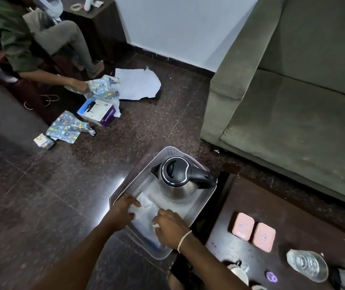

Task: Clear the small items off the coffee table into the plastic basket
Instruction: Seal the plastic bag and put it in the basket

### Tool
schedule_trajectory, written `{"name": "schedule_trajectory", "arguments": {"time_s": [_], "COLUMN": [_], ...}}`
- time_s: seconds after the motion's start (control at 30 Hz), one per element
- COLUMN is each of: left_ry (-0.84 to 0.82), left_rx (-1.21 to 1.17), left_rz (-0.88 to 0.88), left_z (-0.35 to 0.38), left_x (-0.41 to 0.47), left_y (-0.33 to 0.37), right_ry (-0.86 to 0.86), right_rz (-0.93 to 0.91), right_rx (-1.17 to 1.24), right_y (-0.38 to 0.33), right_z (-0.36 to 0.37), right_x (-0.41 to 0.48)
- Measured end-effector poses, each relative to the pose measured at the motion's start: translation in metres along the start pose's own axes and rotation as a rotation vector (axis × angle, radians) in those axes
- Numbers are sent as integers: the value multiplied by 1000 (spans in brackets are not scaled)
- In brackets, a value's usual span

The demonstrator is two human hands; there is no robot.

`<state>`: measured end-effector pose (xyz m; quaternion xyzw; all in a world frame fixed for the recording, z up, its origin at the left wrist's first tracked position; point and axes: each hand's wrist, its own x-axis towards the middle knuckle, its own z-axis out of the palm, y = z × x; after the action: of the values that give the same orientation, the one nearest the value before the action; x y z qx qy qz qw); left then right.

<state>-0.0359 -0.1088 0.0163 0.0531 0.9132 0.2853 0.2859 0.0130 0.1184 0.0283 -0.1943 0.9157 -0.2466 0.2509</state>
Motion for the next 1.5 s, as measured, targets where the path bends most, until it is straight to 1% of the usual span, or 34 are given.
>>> {"name": "schedule_trajectory", "arguments": {"time_s": [0.03, 0.13, 0.17, 0.27, 0.3, 0.4, 0.5, 0.53, 0.73, 0.87, 1.03, 1.2, 1.37, 1.43, 1.5], "left_ry": [-14, 14, -24, -199, -229, -204, -287, -287, -220, -237, -259, -254, -199, -157, -82], "left_rx": [63, 408, 461, 510, 522, 521, 541, 553, 530, 567, 563, 528, 405, 408, 421], "left_rz": [18, 108, 133, 211, 234, 310, 211, 197, 215, 194, 149, 133, 158, 189, 241], "left_z": [3, 13, 17, 24, 24, 26, 28, 29, 33, 35, 33, 31, 21, 20, 25], "left_x": [3, 11, 13, 19, 20, 27, 29, 30, 33, 34, 34, 28, 17, 8, -3], "left_y": [-3, -2, -2, 1, 1, 2, 1, -1, -8, -8, -9, -4, 2, 9, 20], "right_ry": [-7, -54, -79, -138, -146, -168, -161, -151, -168, -176, -182, -180, -71, -5, 80], "right_rz": [-3, -11, -15, -6, 4, 33, 14, 7, 8, 25, 94, 55, -77, -126, -163], "right_rx": [-3, -14, -11, 9, 1, -55, -98, -110, -146, -163, -179, -218, -262, -236, -200], "right_y": [-1, -3, -3, -4, -4, -3, 0, 0, 1, 4, 1, -4, 3, 7, 11], "right_z": [4, 11, 15, 26, 31, 41, 46, 46, 45, 43, 40, 40, 29, 22, 17], "right_x": [7, 25, 31, 39, 40, 40, 39, 38, 31, 23, 22, 16, 5, -2, -16]}}
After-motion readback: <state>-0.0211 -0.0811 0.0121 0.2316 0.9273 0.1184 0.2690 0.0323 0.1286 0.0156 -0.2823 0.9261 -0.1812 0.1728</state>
